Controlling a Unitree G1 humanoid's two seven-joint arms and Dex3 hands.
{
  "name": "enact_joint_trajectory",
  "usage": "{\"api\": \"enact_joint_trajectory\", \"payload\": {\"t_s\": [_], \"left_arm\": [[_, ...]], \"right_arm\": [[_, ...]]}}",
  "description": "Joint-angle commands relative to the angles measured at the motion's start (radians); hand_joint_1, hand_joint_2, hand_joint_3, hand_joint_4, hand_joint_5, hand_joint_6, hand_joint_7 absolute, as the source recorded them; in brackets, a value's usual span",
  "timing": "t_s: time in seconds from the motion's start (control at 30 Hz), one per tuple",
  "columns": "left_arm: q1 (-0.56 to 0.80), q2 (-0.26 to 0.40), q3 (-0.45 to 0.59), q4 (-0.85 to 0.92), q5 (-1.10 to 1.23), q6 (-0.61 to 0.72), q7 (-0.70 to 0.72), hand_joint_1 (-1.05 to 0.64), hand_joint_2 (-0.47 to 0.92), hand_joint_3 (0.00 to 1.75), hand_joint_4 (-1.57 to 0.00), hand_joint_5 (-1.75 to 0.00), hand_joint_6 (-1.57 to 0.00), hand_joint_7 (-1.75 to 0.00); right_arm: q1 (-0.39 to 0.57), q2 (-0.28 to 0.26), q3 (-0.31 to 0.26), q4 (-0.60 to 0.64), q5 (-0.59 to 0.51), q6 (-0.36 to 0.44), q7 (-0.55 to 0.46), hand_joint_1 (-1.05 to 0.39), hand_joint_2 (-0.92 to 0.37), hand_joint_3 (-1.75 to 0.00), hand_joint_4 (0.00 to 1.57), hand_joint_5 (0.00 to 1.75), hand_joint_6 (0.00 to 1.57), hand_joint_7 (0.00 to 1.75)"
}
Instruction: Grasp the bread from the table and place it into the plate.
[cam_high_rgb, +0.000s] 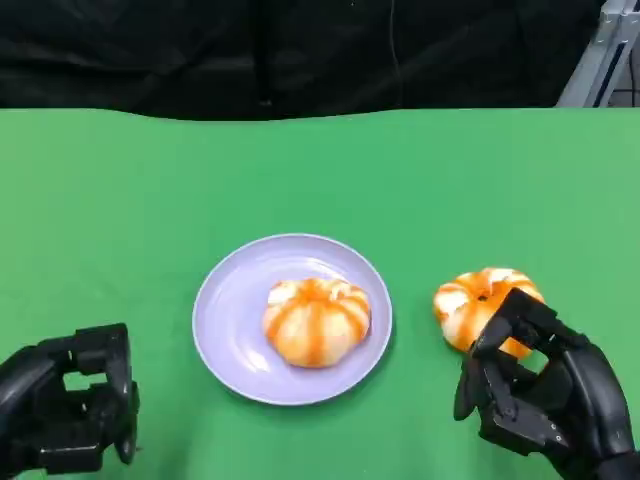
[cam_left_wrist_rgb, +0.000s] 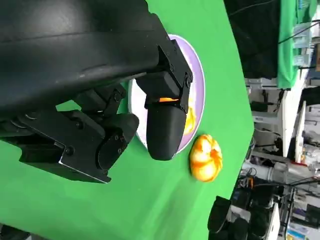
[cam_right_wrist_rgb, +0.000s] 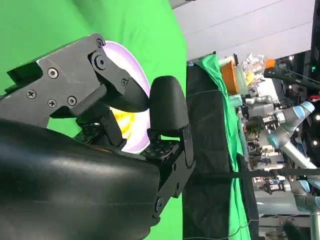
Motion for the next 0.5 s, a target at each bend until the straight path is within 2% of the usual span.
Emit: {"api": "enact_joint_trajectory", "payload": {"t_s": [0.03,0.5], "left_arm": [[-0.010,0.002,0.011,0.011,0.011,-0.015,-0.005,0.07,0.72,1.13,-0.86,-1.75,-0.72,-1.75],[-0.006,-0.004,0.005,-0.021,0.024,0.010,0.015,0.10,0.70,1.14,-0.86,-1.75,-0.72,-1.75]], "right_arm": [[-0.005,-0.015,-0.008,-0.013,0.006,0.014,-0.004,-0.11,-0.56,-1.20,0.85,1.75,0.62,1.72],[-0.003,-0.012,-0.009,-0.009,0.003,-0.001,0.000,-0.12,-0.57,-1.18,0.85,1.75,0.62,1.71]]}}
